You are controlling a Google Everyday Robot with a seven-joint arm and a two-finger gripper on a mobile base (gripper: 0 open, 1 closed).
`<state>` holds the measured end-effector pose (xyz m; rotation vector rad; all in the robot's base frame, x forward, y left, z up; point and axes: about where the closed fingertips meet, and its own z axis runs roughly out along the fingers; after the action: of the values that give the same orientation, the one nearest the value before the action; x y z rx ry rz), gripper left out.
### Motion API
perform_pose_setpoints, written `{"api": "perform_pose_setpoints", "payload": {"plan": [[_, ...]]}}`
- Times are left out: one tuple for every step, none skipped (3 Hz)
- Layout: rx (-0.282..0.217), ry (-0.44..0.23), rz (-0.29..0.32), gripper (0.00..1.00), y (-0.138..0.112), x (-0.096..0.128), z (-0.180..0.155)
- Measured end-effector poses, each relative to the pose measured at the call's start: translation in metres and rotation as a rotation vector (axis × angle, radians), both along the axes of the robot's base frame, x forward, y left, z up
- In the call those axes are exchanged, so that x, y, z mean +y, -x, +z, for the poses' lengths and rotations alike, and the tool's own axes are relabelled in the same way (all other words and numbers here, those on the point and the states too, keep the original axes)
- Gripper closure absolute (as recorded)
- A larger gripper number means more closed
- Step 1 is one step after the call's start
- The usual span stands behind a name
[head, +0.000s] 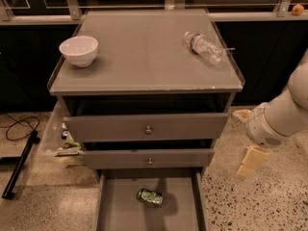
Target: Pick green can from bottom drawer and place on counter
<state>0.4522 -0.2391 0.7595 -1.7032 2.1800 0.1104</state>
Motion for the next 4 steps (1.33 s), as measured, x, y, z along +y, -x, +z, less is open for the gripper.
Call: {"api": "perform_pose_setpoints", "payload": {"plan": [[0.004, -0.002, 0.001, 0.0, 0.0, 0.001, -0.003], [0.056, -0.066, -0.007, 0.0, 0.0, 0.01, -0.046], [0.113, -0.137, -0.015, 0.0, -0.001, 0.022, -0.113], [0.132, -0.194, -0.032, 0.0, 0.0, 0.027, -0.171]]}}
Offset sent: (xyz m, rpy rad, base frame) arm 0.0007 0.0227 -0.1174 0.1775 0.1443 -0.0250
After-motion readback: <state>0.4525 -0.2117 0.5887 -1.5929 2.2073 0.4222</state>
